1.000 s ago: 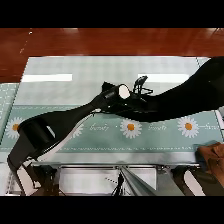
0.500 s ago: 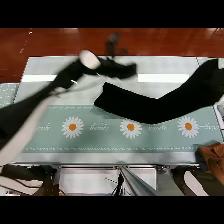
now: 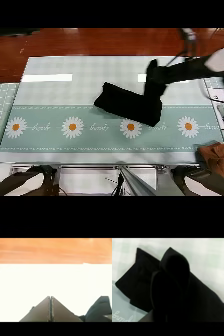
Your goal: Fold the shirts.
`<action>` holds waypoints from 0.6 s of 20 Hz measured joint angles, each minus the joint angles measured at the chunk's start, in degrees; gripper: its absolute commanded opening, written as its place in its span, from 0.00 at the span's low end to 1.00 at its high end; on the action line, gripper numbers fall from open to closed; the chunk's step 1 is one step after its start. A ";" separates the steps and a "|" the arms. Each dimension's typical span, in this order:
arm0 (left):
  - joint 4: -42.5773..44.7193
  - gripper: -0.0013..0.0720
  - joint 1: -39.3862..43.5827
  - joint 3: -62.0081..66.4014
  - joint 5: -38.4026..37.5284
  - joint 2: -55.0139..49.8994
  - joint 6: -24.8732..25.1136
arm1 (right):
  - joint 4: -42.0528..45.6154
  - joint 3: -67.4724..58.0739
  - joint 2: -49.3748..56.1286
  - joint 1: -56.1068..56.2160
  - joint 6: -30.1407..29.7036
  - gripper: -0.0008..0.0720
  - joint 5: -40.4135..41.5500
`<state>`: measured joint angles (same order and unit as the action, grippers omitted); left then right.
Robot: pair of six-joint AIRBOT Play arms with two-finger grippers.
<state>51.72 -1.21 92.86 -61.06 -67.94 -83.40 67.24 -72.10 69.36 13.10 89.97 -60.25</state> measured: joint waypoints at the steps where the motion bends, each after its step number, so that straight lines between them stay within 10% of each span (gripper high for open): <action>1: 0.13 0.05 -2.01 0.00 -2.54 1.73 0.50 | -0.26 0.00 2.01 2.45 0.79 0.05 1.97; 5: 0.33 0.05 -5.84 0.00 -12.35 7.06 2.01 | -1.36 0.00 10.01 10.97 5.18 0.06 11.87; 8: 0.31 0.05 -5.49 0.00 -16.37 9.70 2.62 | -6.08 0.00 14.60 15.43 7.96 0.56 20.79; 12: 0.31 0.05 -4.02 -0.09 -18.53 10.64 3.04 | -12.33 0.00 17.18 17.62 8.20 0.63 26.82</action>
<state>52.03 -5.23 92.77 -79.59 -57.30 -80.36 54.92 -72.10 86.54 30.72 98.17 -33.43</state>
